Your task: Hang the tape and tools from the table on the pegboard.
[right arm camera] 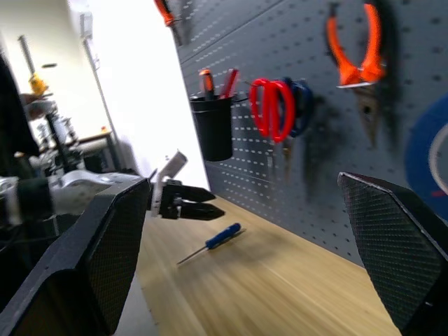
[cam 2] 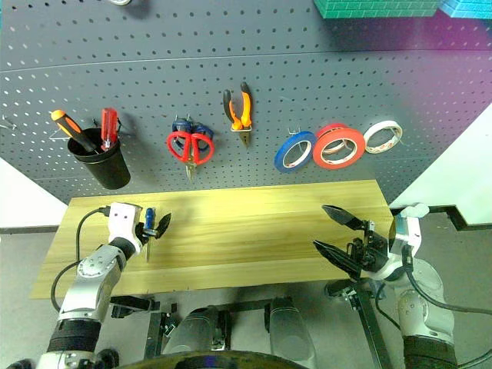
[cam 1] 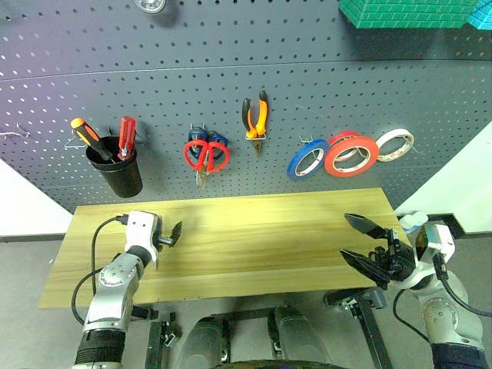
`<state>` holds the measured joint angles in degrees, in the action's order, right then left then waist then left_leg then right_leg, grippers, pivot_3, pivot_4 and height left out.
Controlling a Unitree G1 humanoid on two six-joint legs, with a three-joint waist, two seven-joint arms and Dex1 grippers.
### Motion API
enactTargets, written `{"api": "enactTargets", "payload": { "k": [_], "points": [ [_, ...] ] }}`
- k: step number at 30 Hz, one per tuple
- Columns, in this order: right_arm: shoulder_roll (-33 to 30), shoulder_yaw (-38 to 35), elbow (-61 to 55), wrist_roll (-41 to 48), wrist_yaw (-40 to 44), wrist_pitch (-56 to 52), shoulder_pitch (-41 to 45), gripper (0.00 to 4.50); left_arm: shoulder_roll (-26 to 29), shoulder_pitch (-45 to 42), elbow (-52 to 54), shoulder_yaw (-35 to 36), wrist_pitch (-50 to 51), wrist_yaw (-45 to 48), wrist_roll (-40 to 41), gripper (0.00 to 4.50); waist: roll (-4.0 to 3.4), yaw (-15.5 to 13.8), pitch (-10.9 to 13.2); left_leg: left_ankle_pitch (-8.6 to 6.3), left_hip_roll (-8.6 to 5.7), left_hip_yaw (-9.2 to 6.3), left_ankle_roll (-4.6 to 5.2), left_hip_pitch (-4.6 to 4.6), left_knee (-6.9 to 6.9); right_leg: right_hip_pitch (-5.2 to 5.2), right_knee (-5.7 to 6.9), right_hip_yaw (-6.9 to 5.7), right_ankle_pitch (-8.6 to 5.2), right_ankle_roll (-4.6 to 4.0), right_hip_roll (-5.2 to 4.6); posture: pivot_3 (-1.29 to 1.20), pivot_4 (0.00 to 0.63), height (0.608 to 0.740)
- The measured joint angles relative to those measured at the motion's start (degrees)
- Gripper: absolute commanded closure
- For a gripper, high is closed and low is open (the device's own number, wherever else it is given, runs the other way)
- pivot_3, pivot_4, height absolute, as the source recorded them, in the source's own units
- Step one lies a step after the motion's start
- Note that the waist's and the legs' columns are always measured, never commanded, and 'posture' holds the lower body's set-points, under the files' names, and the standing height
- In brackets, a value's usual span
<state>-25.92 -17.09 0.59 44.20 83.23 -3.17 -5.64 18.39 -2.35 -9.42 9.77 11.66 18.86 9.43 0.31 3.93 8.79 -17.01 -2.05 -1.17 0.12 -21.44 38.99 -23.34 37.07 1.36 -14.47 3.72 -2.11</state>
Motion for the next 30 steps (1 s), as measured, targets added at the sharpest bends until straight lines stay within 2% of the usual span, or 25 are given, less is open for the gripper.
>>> {"api": "enactTargets", "payload": {
  "k": [10,24,30],
  "points": [
    [0.0,2.4,-3.3,-0.5,-0.8,-1.4,-1.1,0.00,0.1,-6.0,-8.3,3.2,5.7,-3.9,1.4,0.03,0.09,0.0,0.1,-0.01,0.00,0.00,0.00,-0.03,-0.03,-0.02,-0.04,0.01,0.00,0.00,-0.02,-0.18,0.142,0.734],
    [-2.1,2.4,-12.6,0.1,-5.0,-5.1,-8.0,0.00,-0.3,-4.7,-3.8,3.5,12.9,-7.0,2.8,0.03,0.46,-0.1,2.5,-0.02,0.00,0.04,0.01,-0.20,-0.24,-0.17,-0.21,0.00,-0.23,-0.32,-0.20,-0.17,0.226,0.734],
    [-2.9,2.1,-15.5,1.6,-7.1,-7.0,-10.0,0.00,-0.3,-4.6,-3.7,3.7,13.2,-7.2,3.1,0.03,0.51,-0.3,3.4,-0.01,0.00,0.08,0.02,-1.01,-0.34,-0.98,-0.35,-0.05,-0.13,-0.17,-0.24,-0.17,0.247,0.734]
  ]
}}
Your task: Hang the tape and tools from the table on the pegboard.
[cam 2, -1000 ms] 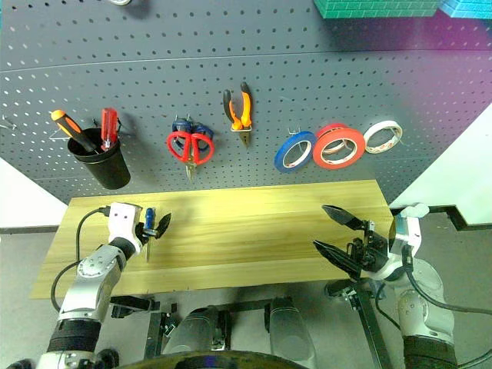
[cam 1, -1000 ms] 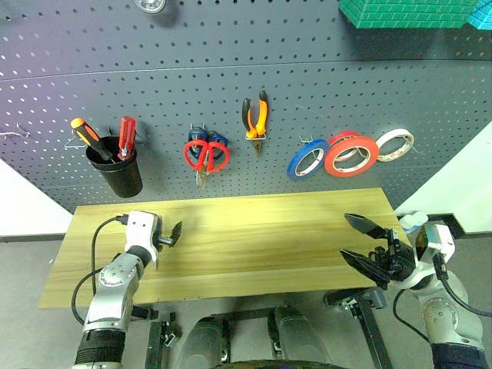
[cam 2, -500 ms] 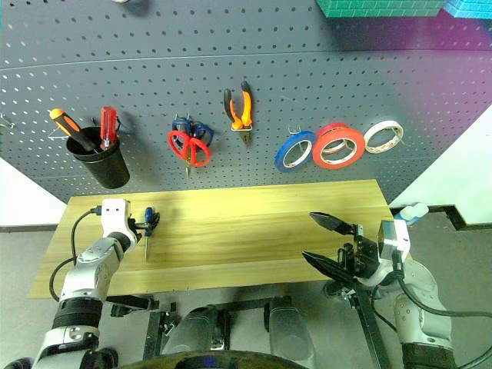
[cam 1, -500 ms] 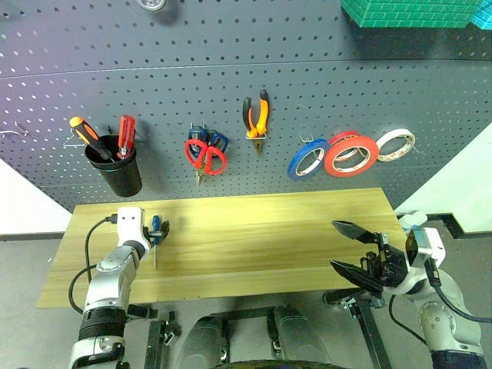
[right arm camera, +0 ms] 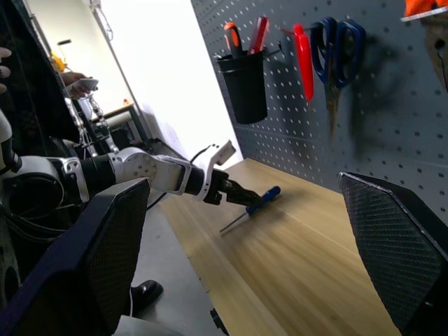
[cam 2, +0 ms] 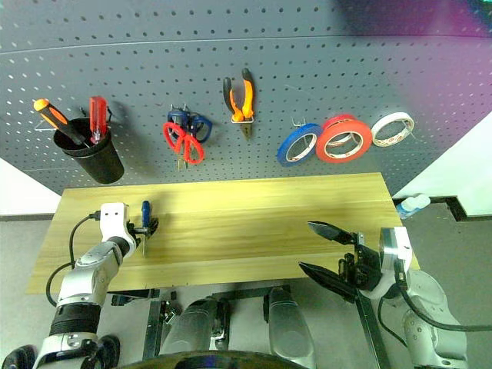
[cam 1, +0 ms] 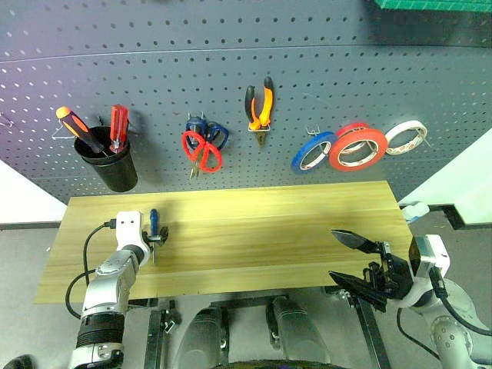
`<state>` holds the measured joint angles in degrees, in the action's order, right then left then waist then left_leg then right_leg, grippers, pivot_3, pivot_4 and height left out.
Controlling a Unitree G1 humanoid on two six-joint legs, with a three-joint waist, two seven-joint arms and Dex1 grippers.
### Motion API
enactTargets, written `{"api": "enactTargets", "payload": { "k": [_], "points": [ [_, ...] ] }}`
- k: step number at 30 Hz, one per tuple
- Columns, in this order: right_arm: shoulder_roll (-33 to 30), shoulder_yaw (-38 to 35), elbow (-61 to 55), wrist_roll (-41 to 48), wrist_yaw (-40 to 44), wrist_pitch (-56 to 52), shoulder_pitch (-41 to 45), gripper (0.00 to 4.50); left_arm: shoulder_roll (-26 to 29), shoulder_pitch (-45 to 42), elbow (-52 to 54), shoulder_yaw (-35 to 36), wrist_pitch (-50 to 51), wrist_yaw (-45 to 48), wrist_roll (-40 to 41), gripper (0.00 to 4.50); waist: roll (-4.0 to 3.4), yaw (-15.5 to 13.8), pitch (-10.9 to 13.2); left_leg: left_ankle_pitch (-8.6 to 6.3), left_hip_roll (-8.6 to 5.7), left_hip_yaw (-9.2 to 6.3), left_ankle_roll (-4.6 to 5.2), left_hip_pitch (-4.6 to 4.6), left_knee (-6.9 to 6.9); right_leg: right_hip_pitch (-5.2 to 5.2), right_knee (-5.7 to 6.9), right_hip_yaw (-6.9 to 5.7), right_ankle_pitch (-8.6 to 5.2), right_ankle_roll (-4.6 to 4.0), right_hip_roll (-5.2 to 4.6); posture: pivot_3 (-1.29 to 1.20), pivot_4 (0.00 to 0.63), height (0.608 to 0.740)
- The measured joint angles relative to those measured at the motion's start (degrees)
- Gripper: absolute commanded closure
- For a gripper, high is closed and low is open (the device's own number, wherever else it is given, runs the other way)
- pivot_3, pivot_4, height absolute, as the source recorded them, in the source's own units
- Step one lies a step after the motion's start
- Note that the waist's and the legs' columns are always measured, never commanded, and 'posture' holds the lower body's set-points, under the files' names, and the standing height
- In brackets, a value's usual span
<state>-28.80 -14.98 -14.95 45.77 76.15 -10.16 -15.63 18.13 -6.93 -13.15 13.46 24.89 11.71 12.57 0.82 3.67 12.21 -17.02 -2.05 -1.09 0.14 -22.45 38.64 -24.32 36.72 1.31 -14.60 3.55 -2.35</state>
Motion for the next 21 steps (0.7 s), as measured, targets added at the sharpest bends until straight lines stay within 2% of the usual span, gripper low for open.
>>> {"api": "enactTargets", "payload": {
  "k": [12,15,21],
  "points": [
    [-1.1,-0.7,-8.0,1.7,-6.9,-4.2,-1.4,0.00,1.1,-5.4,-8.8,0.9,-1.7,-0.2,-0.7,0.03,0.10,0.0,0.8,-0.03,0.00,0.06,0.05,-0.06,-0.67,-0.14,-0.50,-0.07,0.05,0.08,-0.06,-0.20,0.263,0.734],
    [-1.1,-0.5,-10.2,2.1,-9.4,-5.6,-1.2,0.00,1.1,-6.1,-11.7,0.8,-1.7,0.1,-0.8,0.58,0.11,0.2,1.0,-0.06,0.00,0.08,0.10,-0.07,-0.68,-0.14,-0.53,-0.06,0.05,0.08,-0.08,-0.21,0.265,0.734],
    [-2.1,-0.6,-13.9,4.1,-13.1,-8.3,-0.6,0.00,0.7,-7.5,-12.4,0.9,-0.2,-0.1,-0.6,2.63,0.11,0.2,1.1,-0.06,0.00,0.10,0.10,-0.06,-0.68,-0.13,-0.52,-0.07,0.05,0.08,-0.10,-0.21,0.263,0.734]
  ]
}}
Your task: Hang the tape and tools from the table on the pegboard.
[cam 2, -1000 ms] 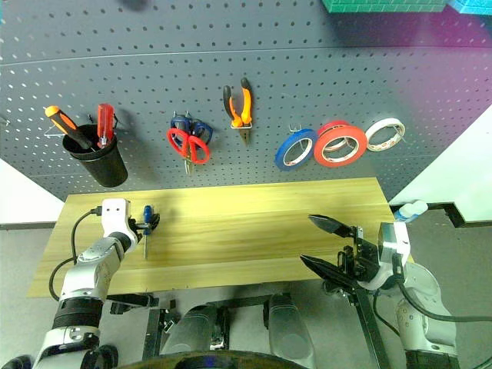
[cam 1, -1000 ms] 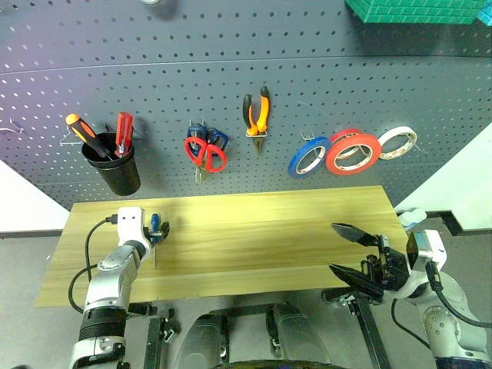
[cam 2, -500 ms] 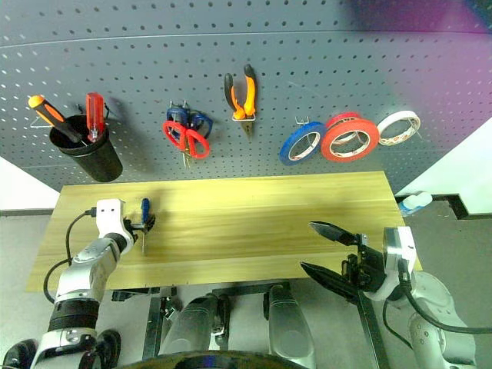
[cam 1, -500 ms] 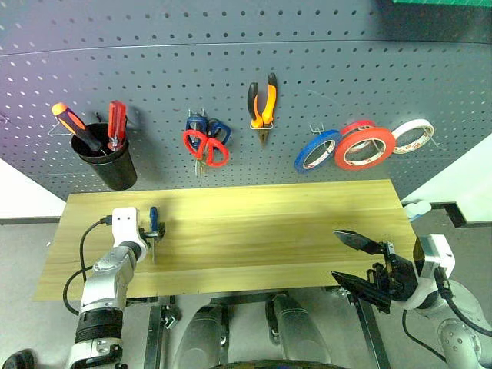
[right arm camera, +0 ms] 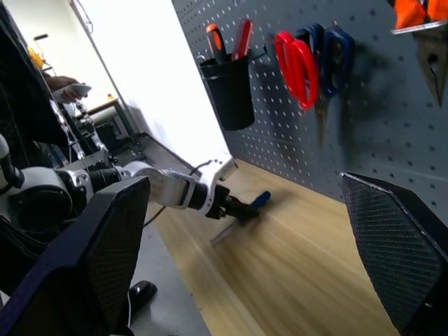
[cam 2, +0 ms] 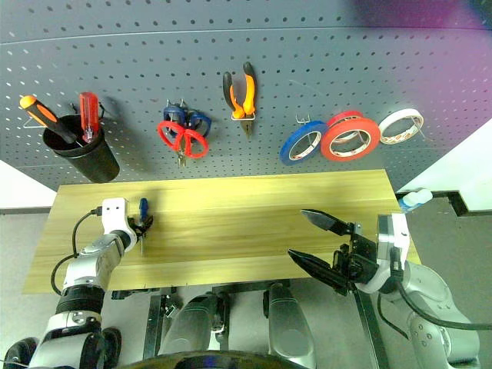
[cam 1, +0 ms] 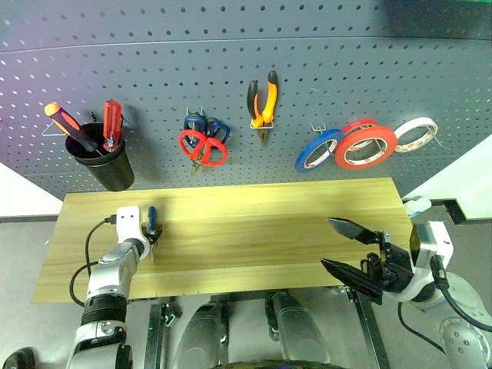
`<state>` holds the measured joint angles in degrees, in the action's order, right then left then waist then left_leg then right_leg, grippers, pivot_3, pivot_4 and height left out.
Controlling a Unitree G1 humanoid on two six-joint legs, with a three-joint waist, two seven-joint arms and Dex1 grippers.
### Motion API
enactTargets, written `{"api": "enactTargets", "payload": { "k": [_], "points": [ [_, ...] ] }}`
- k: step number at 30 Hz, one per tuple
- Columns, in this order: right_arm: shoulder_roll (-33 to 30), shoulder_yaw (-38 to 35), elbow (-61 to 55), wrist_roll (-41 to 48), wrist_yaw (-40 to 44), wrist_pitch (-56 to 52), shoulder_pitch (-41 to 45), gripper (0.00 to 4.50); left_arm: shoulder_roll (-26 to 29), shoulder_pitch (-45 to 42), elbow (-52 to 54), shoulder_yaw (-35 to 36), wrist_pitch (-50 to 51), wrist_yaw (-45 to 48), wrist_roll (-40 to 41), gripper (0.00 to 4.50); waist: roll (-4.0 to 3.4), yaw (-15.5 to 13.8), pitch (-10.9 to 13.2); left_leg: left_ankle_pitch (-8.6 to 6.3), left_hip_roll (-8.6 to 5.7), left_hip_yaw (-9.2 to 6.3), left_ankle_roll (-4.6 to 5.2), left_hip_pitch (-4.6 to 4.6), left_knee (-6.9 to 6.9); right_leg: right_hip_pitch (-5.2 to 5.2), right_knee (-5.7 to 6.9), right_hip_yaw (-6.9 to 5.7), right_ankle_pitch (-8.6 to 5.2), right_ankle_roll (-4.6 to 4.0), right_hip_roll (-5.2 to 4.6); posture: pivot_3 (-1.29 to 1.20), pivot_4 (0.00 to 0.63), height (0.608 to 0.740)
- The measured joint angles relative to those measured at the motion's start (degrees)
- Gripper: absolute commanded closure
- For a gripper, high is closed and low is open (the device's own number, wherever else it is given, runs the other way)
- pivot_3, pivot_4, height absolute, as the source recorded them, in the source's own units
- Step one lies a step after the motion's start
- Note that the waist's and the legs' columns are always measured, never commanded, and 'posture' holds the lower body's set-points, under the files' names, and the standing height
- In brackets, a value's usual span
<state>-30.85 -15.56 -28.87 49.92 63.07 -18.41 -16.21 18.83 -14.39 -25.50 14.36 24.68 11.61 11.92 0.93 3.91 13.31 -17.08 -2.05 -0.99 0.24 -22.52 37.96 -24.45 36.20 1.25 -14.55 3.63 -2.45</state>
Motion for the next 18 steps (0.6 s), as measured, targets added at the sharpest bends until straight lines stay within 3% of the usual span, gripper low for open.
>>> {"api": "enactTargets", "payload": {
  "k": [4,18],
  "points": [
    [-0.6,0.0,-0.1,0.6,-1.2,-0.7,1.7,0.00,-0.4,0.0,0.2,0.0,0.1,0.1,0.1,3.98,0.00,0.0,0.0,0.00,0.00,0.01,0.00,0.02,0.00,0.01,0.01,0.00,0.00,0.00,0.00,-0.20,0.258,0.734],
    [0.0,1.1,6.7,-0.4,2.6,1.6,5.7,0.00,-1.3,6.5,8.6,-0.2,1.5,-0.4,0.0,3.98,-0.01,0.0,0.0,0.00,0.00,0.04,-0.01,0.03,0.00,0.01,0.04,-0.01,0.02,0.03,0.00,-0.16,0.201,0.734]
  ]
}}
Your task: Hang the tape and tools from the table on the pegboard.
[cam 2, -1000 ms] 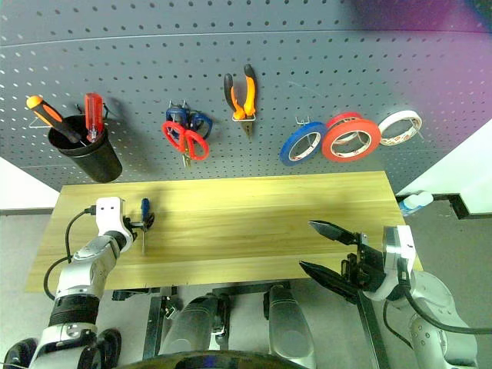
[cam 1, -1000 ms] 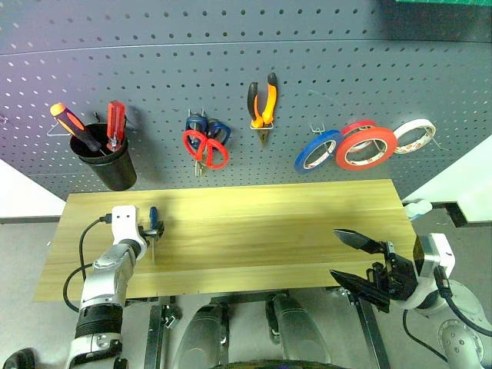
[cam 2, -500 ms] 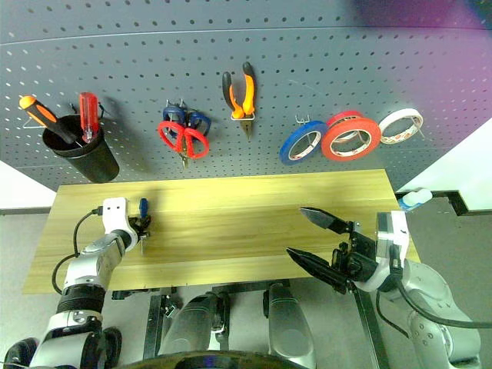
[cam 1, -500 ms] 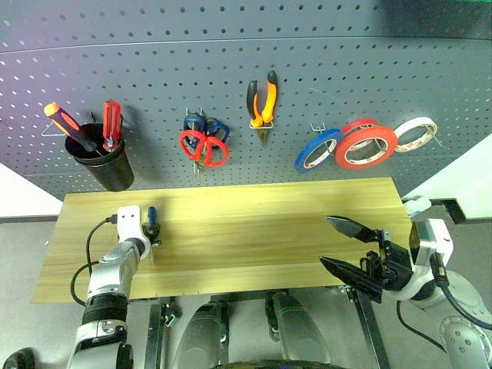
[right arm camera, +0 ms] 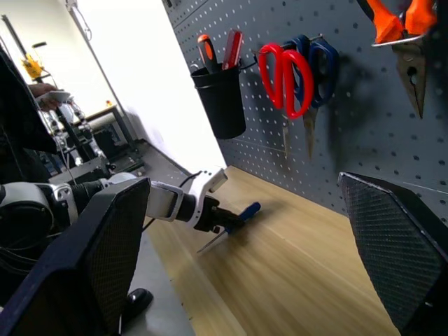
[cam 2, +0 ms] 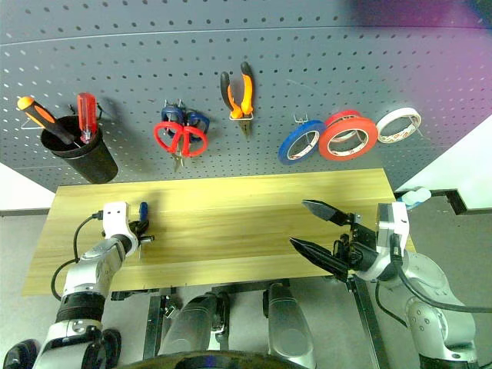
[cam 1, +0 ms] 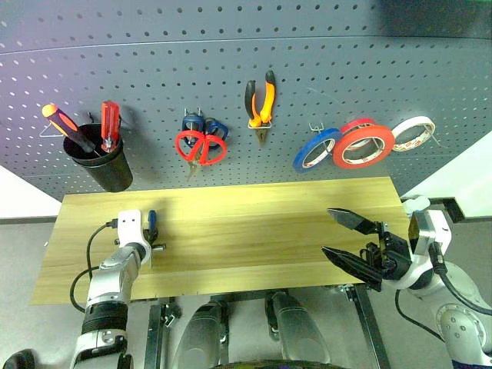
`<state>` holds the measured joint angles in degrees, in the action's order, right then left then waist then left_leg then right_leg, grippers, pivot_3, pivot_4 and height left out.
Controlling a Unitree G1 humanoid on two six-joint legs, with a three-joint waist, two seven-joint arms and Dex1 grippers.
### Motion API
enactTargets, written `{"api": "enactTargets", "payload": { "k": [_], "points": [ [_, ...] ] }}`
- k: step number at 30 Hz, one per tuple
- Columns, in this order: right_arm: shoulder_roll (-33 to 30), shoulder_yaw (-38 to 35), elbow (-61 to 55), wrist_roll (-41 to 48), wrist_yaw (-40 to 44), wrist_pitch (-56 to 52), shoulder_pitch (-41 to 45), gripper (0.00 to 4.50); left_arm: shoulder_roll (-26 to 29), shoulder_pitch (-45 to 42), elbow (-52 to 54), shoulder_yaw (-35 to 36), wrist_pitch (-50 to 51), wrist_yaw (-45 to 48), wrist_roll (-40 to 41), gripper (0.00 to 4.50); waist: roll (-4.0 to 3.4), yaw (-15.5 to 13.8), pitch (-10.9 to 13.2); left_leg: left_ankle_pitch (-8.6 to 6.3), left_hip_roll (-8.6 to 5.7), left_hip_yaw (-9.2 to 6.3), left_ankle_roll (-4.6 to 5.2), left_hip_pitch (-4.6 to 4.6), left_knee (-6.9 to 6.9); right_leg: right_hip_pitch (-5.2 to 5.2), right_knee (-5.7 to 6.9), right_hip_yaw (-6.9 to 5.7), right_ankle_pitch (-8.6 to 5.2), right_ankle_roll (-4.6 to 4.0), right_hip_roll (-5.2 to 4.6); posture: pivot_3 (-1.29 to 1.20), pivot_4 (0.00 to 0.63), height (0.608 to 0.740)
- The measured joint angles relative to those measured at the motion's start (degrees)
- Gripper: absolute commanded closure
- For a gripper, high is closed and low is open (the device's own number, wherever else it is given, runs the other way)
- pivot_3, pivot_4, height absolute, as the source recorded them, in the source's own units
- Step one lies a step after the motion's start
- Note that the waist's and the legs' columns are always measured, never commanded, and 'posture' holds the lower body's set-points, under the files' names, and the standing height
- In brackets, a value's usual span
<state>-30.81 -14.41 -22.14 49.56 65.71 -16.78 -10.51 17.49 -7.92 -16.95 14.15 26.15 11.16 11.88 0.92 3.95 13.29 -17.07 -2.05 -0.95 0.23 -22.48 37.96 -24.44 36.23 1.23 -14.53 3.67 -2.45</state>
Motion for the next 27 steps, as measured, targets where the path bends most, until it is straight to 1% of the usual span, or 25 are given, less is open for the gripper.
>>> {"api": "enactTargets", "payload": {
  "k": [7,9,13,20,27],
  "points": [
    [0.5,1.0,1.9,0.2,2.0,0.7,2.5,0.00,2.2,9.0,11.8,-1.9,-2.3,1.9,-1.4,3.98,0.03,-0.6,-0.1,0.00,-0.01,0.00,-0.01,-0.02,0.00,-0.01,-0.01,-0.01,0.01,0.01,0.00,-0.14,0.170,0.734],
    [0.6,1.3,2.2,0.2,2.6,0.7,2.7,0.00,3.1,11.6,15.0,-2.0,-5.1,2.9,-2.0,3.98,0.00,-0.9,-0.2,0.00,-0.01,0.02,-0.01,-0.02,0.00,-0.01,-0.03,0.00,0.01,0.00,0.00,-0.14,0.159,0.734],
    [0.6,2.3,3.6,0.0,3.8,1.0,3.6,0.00,4.9,14.2,19.3,-2.4,-11.8,5.2,-3.8,3.98,-0.07,-1.5,-1.0,0.00,-0.01,0.04,-0.02,-0.02,0.00,-0.01,-0.02,-0.01,0.01,0.00,0.00,-0.13,0.132,0.734],
    [1.2,2.9,7.9,-1.8,6.9,3.4,5.2,0.00,6.5,16.8,22.7,-4.3,-21.5,6.5,-8.3,3.98,-0.17,-1.6,-3.0,0.00,-0.03,0.13,-0.02,0.01,0.01,0.03,-0.03,0.01,0.03,0.03,0.00,-0.12,0.086,0.734],
    [1.8,3.2,13.9,-4.3,9.8,6.5,7.6,0.00,7.7,20.9,24.2,-5.4,-28.8,7.6,-12.1,3.98,-0.44,-1.5,-5.2,0.00,-0.03,0.20,-0.01,0.12,0.03,0.11,0.02,0.04,0.04,0.06,0.00,-0.12,0.060,0.734]
  ]
}}
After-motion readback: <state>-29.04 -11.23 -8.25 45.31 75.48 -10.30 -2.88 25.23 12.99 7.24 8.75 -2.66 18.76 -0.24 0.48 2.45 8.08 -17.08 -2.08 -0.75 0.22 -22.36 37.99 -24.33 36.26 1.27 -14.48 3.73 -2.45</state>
